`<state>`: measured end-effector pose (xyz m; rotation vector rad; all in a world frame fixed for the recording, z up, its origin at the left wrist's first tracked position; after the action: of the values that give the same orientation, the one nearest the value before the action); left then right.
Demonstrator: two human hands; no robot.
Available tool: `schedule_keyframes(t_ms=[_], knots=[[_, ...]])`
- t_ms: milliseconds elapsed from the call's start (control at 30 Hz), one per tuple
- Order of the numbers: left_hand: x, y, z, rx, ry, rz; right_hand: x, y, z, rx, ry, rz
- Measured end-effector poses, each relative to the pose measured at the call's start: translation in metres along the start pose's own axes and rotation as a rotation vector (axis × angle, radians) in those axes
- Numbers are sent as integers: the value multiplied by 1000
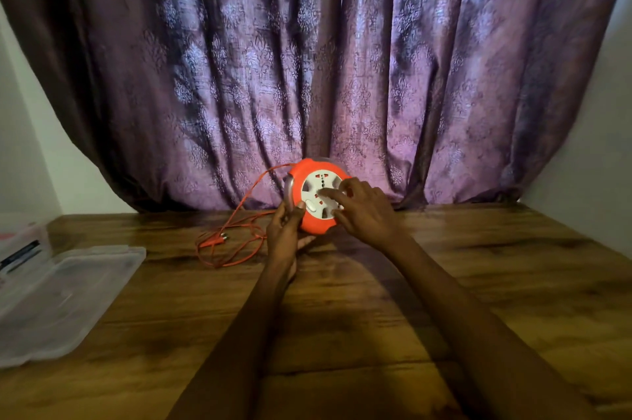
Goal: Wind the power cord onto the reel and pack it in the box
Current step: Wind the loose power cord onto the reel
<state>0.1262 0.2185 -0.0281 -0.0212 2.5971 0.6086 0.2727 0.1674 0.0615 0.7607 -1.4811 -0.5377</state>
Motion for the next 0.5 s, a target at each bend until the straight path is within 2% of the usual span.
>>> schedule_keyframes(t_ms=[200,367,433,500], knots=[[-1,0,-3,-27,-12,-9,-1,10,17,34,-173,71],[-11,-2,-1,-36,-46,32,6,17,11,-62,-188,63],[-11,-3,0,-32,-52,32,6,16,2,-240,-75,100],[-12,-4,-1,-42,-44,36,0,11,-16,-574,193,174]])
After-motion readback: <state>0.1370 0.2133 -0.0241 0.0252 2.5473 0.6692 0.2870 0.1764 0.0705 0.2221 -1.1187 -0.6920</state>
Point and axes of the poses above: each hand's wrist, its own y-axis towards the middle knuckle, its own x-axis out of the back of the hand, z = x × y, the point moved 9 cm from there along y, towards the middle knuckle, and after that the axes turned 13 degrees about -x, right-handed, at the moved point
